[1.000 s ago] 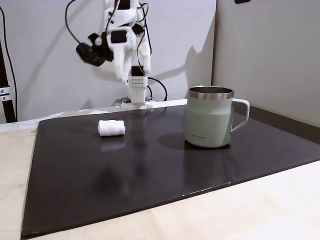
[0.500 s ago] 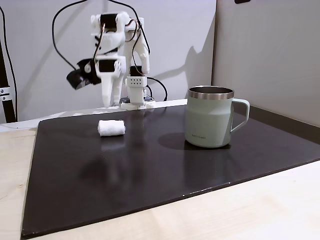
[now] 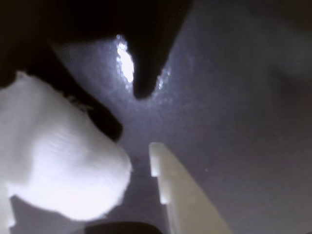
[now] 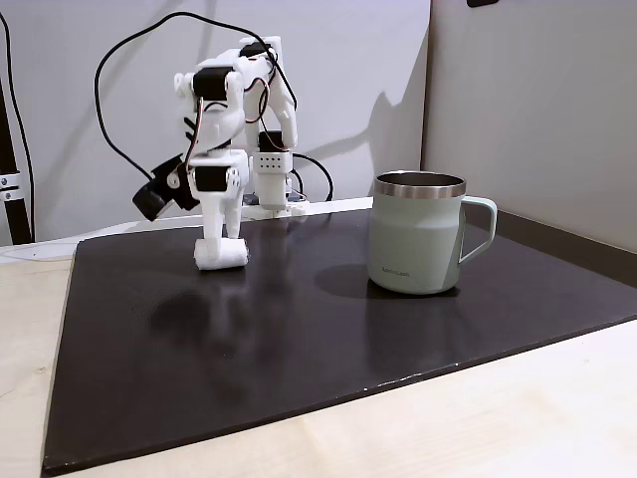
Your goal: Grasp a gauze and put it in the cup.
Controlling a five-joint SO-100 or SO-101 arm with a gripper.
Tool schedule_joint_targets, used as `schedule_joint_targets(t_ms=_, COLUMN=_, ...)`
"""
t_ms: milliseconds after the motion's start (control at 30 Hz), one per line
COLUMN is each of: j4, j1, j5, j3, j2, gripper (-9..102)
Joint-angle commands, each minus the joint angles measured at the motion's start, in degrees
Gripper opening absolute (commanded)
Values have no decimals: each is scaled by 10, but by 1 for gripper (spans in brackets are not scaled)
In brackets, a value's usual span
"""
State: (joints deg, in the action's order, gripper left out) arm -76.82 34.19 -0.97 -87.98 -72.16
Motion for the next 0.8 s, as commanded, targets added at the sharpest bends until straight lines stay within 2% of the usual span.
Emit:
schedule_joint_targets(t_ms=0, j4=8, j1=4, j5=-1, j3=33, j2=5, gripper=31)
schedule_joint_targets(t_ms=267, j4=19, j1=4, j5=0, j3=33, j2=23, gripper=27)
schedule_joint_targets(t_ms=367, j4=20, j1=6, j5=-4, j3=33, j2=26, gripper=20)
schedule_joint_targets(t_ms=433, j4=21, j1=10, j5=-11, j3=33, j2=26, gripper=8)
schedule_joint_targets(t_ms=500, j4=23, j1=14, j5=-19, j3=33, j2=25, gripper=0)
schedule_joint_targets(t_ms=767, j4=3, j1=19, j5=-15, j3=39, j2=4, gripper=0)
